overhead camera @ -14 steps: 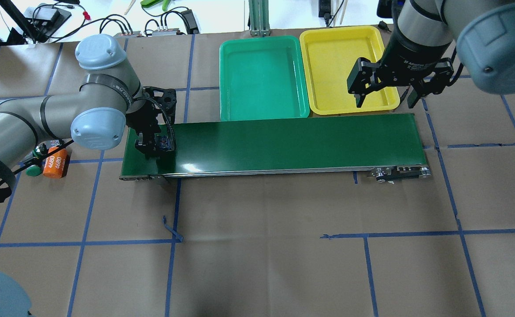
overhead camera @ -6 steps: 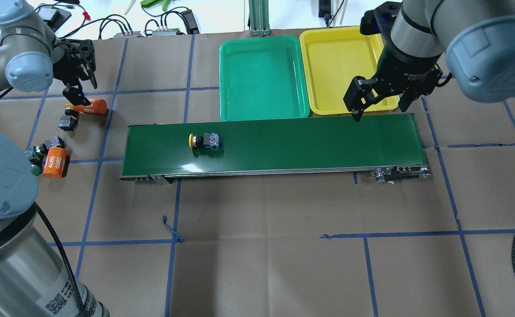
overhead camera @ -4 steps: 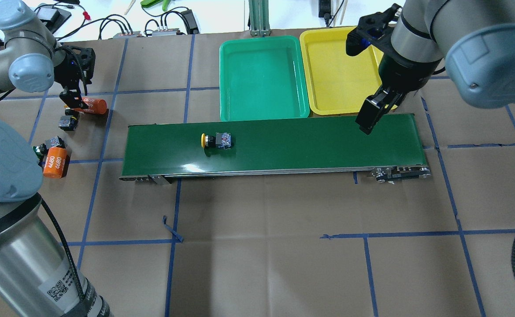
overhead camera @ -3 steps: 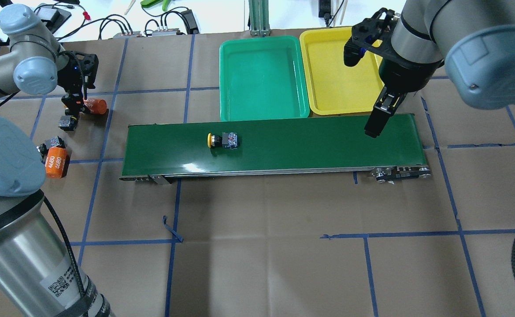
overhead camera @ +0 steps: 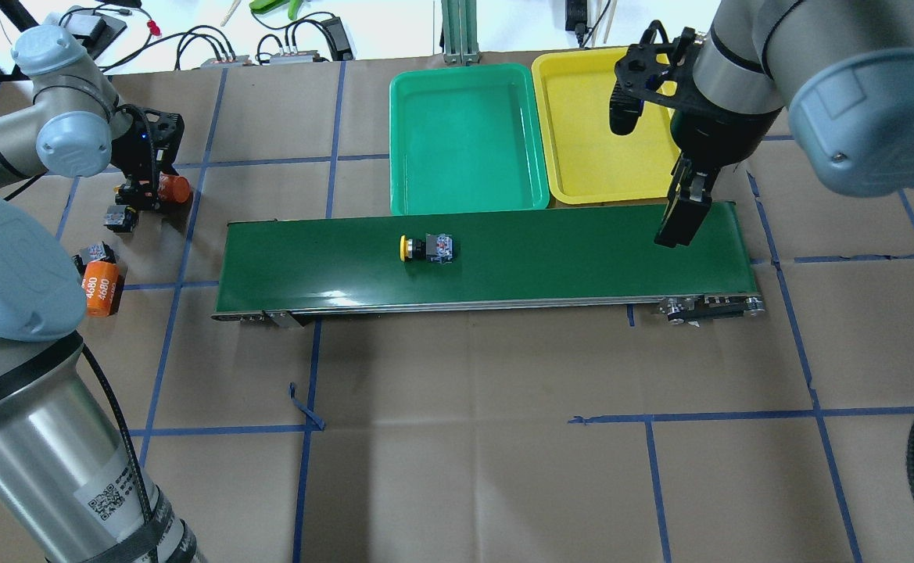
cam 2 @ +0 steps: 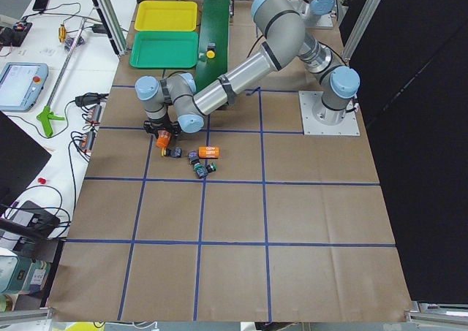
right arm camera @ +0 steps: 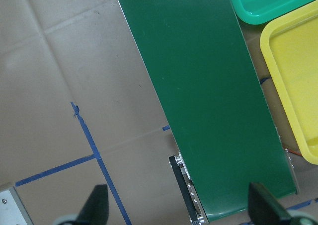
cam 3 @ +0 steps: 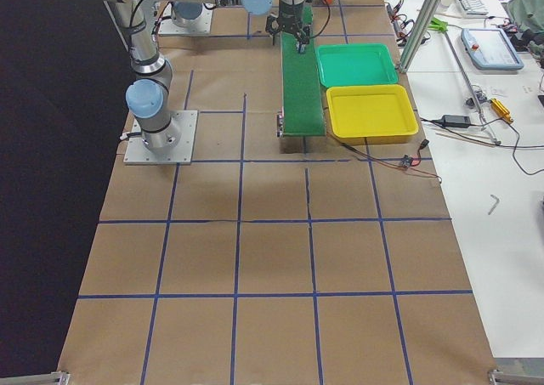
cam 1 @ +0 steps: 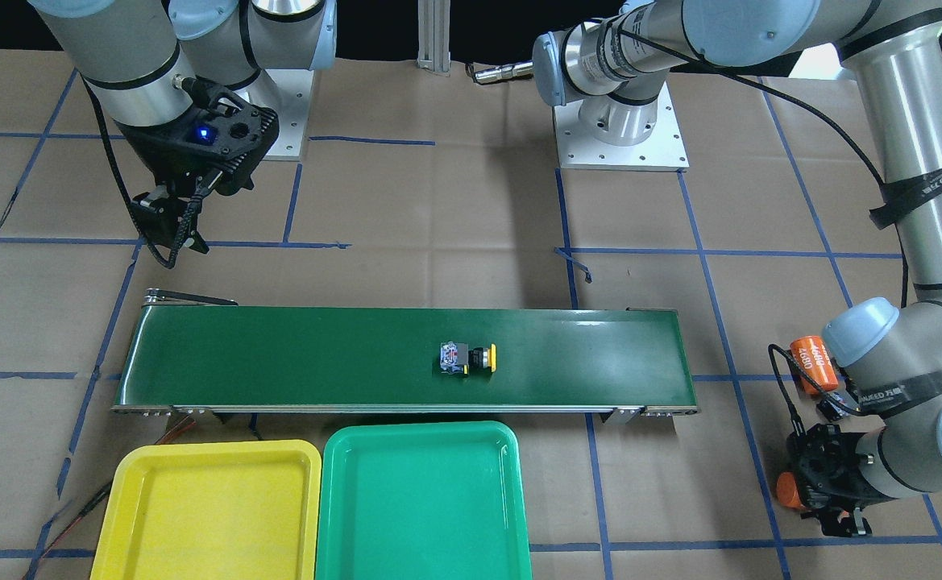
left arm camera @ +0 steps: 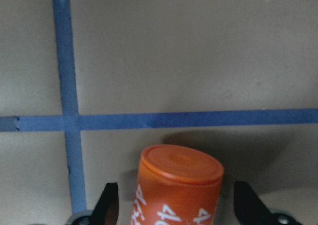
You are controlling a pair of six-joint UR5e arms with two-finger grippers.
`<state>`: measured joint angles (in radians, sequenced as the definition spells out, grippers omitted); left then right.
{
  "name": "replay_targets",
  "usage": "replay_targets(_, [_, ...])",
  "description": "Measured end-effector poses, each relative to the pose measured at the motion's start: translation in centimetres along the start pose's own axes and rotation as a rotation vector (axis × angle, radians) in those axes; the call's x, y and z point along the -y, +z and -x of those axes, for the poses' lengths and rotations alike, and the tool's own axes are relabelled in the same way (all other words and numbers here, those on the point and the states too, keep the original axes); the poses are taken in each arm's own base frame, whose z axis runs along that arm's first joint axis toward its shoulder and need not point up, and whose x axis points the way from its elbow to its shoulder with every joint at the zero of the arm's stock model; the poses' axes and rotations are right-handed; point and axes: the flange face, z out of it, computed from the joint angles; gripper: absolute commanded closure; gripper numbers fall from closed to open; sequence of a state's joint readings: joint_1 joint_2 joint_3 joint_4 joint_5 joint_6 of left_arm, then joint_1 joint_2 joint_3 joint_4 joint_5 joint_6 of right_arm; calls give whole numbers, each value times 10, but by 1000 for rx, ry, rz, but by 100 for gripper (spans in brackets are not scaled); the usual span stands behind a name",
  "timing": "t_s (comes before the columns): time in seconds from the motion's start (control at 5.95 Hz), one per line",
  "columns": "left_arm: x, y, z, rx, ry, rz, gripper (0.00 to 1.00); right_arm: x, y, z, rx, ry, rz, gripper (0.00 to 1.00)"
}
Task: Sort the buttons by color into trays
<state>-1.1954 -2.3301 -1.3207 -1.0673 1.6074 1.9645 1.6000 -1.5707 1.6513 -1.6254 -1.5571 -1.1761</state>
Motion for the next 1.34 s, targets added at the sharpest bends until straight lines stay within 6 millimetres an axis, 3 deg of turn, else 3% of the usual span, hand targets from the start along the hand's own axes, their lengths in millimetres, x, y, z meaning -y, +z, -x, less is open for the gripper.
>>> replay_targets(0.17, [7, -10, -1, 6, 5, 2, 100, 0, 0, 0, -3, -98, 4, 0])
replay_targets(0.34, [26, -33, -10, 5, 6, 3, 100, -1, 0, -1, -3, -210, 9, 0])
replay_targets(0.67, [78, -104, -55, -16, -17, -5, 99, -1, 1, 0, -2, -269, 14, 0])
replay_targets(0.84, [118, -125, -75, -30, -20, -10, 98, -1, 3, -2, 2, -273, 14, 0])
replay_targets(1.01, [168, -131, -98, -47, -25, -10, 98, 1, 9, -5, 13, -276, 15, 0])
replay_targets(1.34, [236, -112, -146, -84, -81, -9, 94, 9, 31, -21, 24, -286, 9, 0])
